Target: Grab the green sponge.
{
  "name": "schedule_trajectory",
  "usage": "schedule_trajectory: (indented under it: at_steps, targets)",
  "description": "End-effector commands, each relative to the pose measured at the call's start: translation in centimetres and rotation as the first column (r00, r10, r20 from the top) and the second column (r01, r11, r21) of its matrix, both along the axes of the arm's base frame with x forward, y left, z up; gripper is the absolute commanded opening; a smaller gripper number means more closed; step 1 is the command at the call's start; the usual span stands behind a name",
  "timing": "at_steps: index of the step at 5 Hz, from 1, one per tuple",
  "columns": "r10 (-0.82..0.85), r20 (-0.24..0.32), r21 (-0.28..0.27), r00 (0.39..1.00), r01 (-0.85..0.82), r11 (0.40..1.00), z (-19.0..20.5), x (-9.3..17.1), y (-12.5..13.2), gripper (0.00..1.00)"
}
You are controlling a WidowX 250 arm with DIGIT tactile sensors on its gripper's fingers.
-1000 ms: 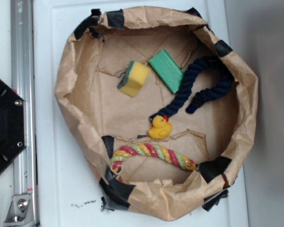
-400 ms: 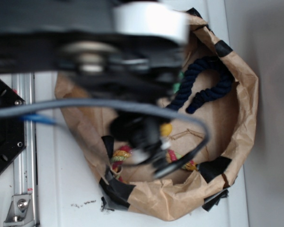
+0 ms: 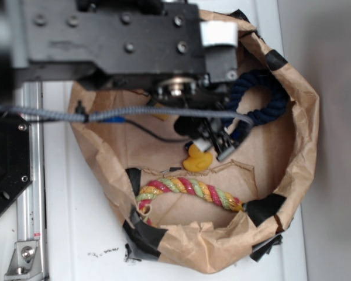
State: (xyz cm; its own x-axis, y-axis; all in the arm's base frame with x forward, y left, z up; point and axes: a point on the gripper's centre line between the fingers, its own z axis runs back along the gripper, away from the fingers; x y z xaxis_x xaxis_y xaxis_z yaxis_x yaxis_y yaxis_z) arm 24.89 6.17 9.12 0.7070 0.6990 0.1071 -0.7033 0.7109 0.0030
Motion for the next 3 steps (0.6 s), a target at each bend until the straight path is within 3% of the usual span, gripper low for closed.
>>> schedule_trajectory:
  at_steps: [1,2,3]
  targets:
    - [-0.028,0.014,-0.047,1.0,0.029,0.998,-1.3,1.0,3.1,1.0]
    - [-0.067,-0.031,-0.108,0.997,0.063,0.992,-2.3,2.1,3.0,1.0]
    - [-0.071,-0.125,-0.124,0.99,0.056,0.991,-3.3,2.4,2.7,0.6]
